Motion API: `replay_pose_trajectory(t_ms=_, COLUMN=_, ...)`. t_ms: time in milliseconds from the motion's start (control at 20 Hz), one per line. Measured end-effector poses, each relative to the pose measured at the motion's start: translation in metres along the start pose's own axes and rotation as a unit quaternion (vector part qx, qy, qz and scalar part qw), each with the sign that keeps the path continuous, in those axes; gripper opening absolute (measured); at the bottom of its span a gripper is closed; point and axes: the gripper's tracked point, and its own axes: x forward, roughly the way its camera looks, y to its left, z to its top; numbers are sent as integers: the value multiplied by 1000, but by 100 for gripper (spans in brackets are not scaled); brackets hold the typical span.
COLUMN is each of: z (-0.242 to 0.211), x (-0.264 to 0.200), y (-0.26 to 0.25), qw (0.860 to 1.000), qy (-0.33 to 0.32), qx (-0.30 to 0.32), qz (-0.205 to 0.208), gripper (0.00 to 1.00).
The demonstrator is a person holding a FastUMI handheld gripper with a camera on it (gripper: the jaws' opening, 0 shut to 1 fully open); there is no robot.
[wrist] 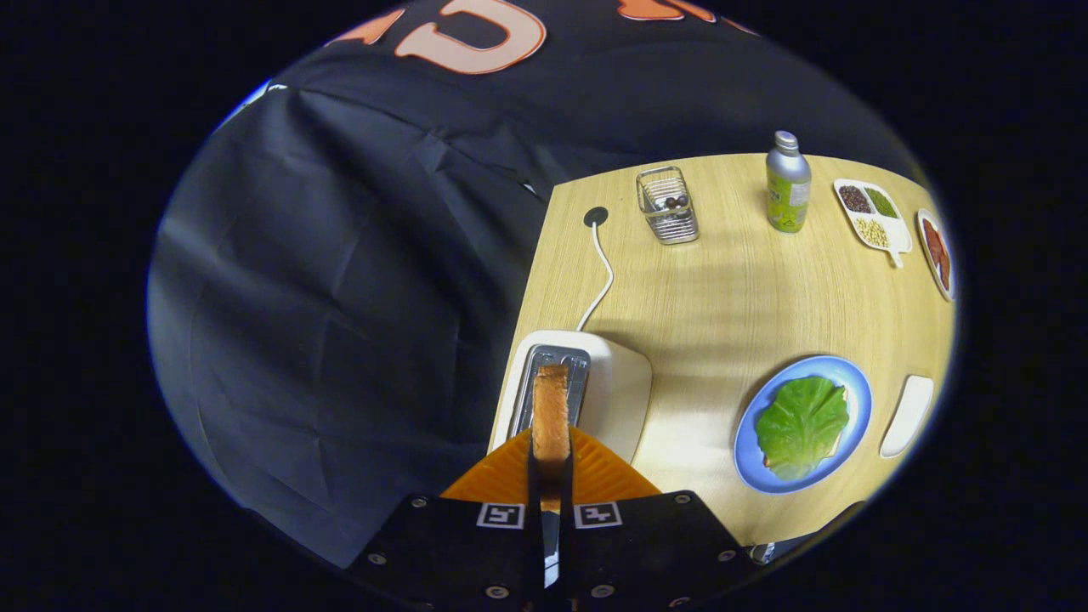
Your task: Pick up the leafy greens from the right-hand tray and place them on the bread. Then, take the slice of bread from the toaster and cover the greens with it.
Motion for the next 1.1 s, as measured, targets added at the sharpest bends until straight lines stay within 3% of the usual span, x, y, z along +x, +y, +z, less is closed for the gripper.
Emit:
replay_pose_trajectory(t_ms=350, z=-12, x=-33, y=-58, qw=999, qy=-12, qx=37, qz=17, gripper=7)
replay_pose_trajectory(t_ms=1100, z=-46, x=-33, y=-201, qw=999, qy=5, qx=42, qz=-26, gripper=7)
